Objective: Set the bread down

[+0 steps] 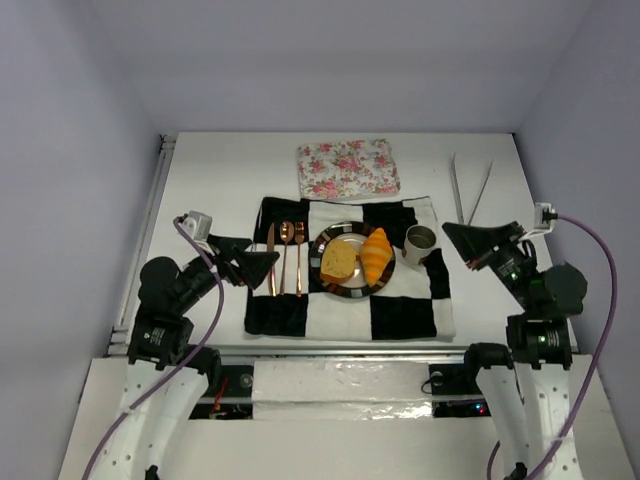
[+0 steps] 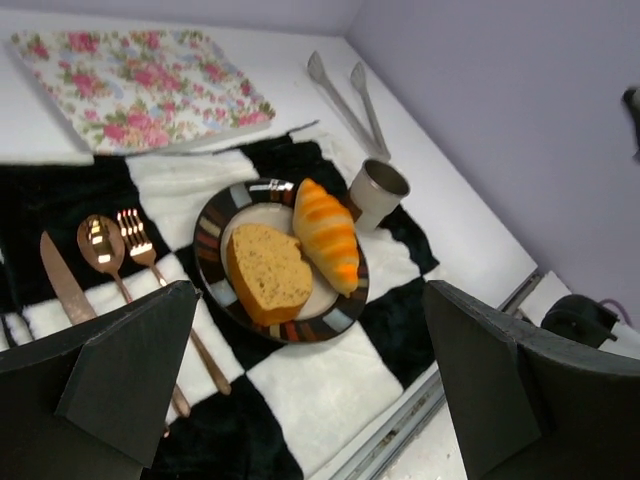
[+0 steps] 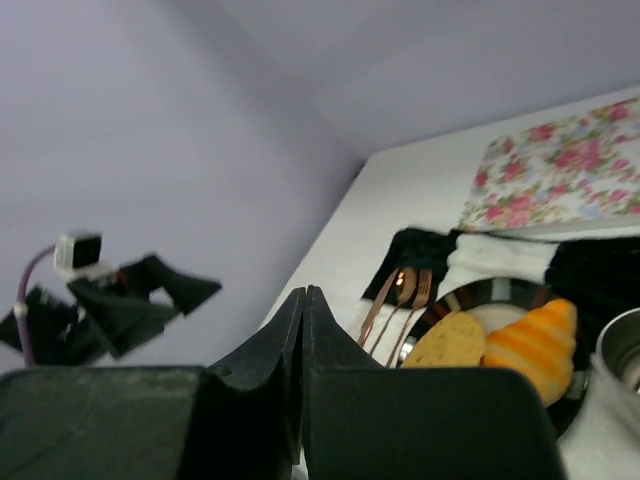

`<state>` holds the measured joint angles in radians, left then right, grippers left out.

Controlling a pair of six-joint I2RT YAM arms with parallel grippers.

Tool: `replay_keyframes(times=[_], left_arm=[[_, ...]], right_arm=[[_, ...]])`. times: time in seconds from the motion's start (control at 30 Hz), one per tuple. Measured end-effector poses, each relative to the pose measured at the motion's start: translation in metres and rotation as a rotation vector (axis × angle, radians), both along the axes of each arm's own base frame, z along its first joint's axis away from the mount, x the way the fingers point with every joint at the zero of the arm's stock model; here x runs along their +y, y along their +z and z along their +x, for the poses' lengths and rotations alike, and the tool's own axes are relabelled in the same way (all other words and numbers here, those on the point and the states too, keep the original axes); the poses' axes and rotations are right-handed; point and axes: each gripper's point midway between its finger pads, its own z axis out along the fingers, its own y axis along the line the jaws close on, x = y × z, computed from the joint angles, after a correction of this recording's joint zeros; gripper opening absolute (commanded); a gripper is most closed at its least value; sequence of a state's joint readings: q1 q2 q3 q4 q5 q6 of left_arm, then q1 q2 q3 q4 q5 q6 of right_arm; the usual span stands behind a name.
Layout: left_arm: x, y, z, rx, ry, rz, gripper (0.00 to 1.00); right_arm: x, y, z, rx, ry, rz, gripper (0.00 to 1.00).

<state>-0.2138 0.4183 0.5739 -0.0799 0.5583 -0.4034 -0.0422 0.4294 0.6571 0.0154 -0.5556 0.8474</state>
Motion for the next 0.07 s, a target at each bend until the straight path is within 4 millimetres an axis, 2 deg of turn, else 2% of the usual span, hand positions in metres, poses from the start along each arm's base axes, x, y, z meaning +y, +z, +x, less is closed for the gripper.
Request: replay_keyframes(times=[0.07], left_arm=[[0.0003,0.0141,-0.0014,-0.029,0.001,-0.008,0.99]], right_arm=[[0.0100,-0.0044,-0.0175,-0.014,0.069,-0.011,0.00]])
